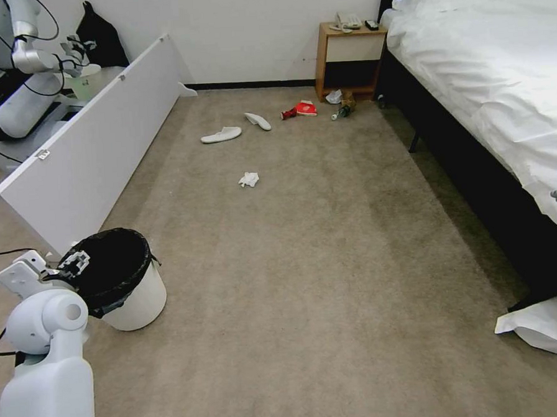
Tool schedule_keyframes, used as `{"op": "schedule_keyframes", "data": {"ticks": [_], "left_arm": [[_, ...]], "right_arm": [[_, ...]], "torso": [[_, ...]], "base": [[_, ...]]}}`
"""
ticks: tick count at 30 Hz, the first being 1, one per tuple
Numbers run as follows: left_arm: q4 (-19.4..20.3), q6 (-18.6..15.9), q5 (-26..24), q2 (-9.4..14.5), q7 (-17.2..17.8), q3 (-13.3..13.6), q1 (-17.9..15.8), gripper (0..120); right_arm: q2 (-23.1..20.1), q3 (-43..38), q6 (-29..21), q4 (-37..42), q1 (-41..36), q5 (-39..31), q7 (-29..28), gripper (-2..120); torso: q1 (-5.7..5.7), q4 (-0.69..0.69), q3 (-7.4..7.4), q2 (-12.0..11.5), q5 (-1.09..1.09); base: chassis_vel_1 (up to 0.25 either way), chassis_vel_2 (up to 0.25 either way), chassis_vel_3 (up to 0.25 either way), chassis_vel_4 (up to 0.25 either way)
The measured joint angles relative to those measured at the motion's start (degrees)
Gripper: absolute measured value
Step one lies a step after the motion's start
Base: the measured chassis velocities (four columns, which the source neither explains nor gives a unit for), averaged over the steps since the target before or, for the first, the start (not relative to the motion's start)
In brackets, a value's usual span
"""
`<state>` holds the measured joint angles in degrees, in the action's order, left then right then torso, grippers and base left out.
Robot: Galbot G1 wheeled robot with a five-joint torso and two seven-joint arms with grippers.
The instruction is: Pick up the trash bin, then pick up the garbage from the floor and place it into the trash bin.
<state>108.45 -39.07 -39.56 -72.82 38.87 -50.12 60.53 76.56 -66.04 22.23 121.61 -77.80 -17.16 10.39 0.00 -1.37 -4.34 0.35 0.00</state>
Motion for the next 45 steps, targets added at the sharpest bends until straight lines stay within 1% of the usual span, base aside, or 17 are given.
{"op": "schedule_keyframes", "data": {"ticks": [4,7,8,10,12,15,16,18,19,21,22,24,28,31,32,34,45], "left_arm": [[-0.69,0.12,0.12,0.09,-0.28,-0.02,-0.26,100],[-2.66,0.32,0.24,0.2,-0.75,-0.05,-1.13,100],[-2.66,0.32,0.24,0.2,-0.75,-0.05,-1.13,100],[-4.28,0.43,0.46,0.21,-0.97,-0.01,-1.92,100],[-4.28,0.43,0.46,0.21,-0.97,-0.01,-1.92,100],[-7.78,0.7,1.14,0.06,-1.41,0.2,-3.25,100],[-7.78,0.7,1.14,0.06,-1.41,0.2,-3.25,100],[-10.47,1.15,1.78,-0.08,-1.99,0.21,-3.94,100],[-10.47,1.15,1.78,-0.08,-1.99,0.21,-3.94,100],[-12.48,1.57,2.32,-0.2,-2.55,0.09,-4.39,100],[-12.48,1.57,2.32,-0.2,-2.55,0.09,-4.39,100],[-14.22,2.01,3.15,-0.27,-3.16,-0.16,-4.72,100],[-15.79,2.38,3.65,-0.28,-3.87,-0.43,-5.06,100],[-16.18,2.49,3.83,-0.28,-4.04,-0.48,-5.16,100],[-17.54,2.83,4.45,-0.28,-4.59,-0.67,-5.54,100],[-18.92,3.22,4.97,-0.32,-5.07,-0.83,-5.91,100],[-21.92,4.46,5.38,-0.46,-6.61,-0.85,-6.64,100]], "right_arm": [[0.08,0.07,0.02,-0.06,0.0,0.11,0.0,100],[0.08,0.25,0.02,-0.17,0.05,0.28,0.0,100],[0.08,0.25,0.02,-0.17,0.05,0.28,0.0,100],[0.08,0.37,0.02,-0.19,0.04,0.36,0.01,100],[0.08,0.37,0.02,-0.19,0.04,0.36,0.01,100],[0.1,0.41,0.02,-0.25,0.02,0.46,0.01,100],[0.1,0.41,0.02,-0.25,0.02,0.46,0.01,100],[0.1,0.41,0.02,-0.25,-0.04,0.47,0.01,100],[0.1,0.41,0.02,-0.25,-0.04,0.47,0.01,100],[0.1,0.39,0.03,-0.31,-0.09,0.51,0.01,100],[0.1,0.39,0.03,-0.31,-0.09,0.51,0.01,100],[0.19,0.43,0.05,-0.35,-0.11,0.61,0.01,100],[0.33,0.62,0.08,-0.43,-0.1,0.93,0.03,100],[0.37,0.69,0.08,-0.45,-0.08,0.97,0.03,100],[0.43,0.79,0.08,-0.51,-0.02,1.08,0.04,100],[0.51,0.85,0.09,-0.59,-0.01,1.2,0.05,100],[1.07,1.07,0.24,-0.69,-0.02,1.81,0.09,100]], "torso": [[0.0,0.0,0.0,0.0,0.0],[0.0,0.0,0.0,0.0,0.0],[0.0,0.0,0.0,0.0,0.0],[0.0,0.0,0.0,0.0,0.0],[0.0,0.0,0.0,0.0,0.0],[0.0,0.0,0.0,0.0,0.0],[0.0,0.0,0.0,0.0,0.0],[0.0,0.0,0.0,0.0,0.0],[0.0,0.0,0.0,0.0,0.0],[0.0,0.0,0.0,0.0,0.0],[0.0,0.0,0.0,0.0,0.0],[0.0,0.0,0.0,0.0,0.0],[0.0,0.0,0.0,0.0,0.0],[0.0,0.0,0.0,0.0,0.0],[0.0,0.0,0.0,0.0,0.0],[0.0,0.0,0.0,0.0,0.0],[0.0,0.0,0.0,0.0,0.0]], "base": [[0.0,0.0,0.0,0.0],[0.0,0.0,0.0,0.0],[0.0,0.0,0.0,0.0],[0.0,0.0,0.0,0.0],[0.0,0.0,0.0,0.0],[0.0,0.0,0.0,0.0],[0.0,0.0,0.0,0.0],[0.0,0.0,0.0,0.0],[0.0,0.0,0.0,0.0],[0.0,0.0,0.0,0.0],[0.0,0.0,0.0,0.0],[0.0,0.0,0.0,0.0],[0.0,0.0,0.0,0.0],[0.0,0.0,0.0,0.0],[0.0,0.0,0.0,0.0],[0.0,0.0,0.0,0.0],[0.0,0.0,0.0,0.0]]}}
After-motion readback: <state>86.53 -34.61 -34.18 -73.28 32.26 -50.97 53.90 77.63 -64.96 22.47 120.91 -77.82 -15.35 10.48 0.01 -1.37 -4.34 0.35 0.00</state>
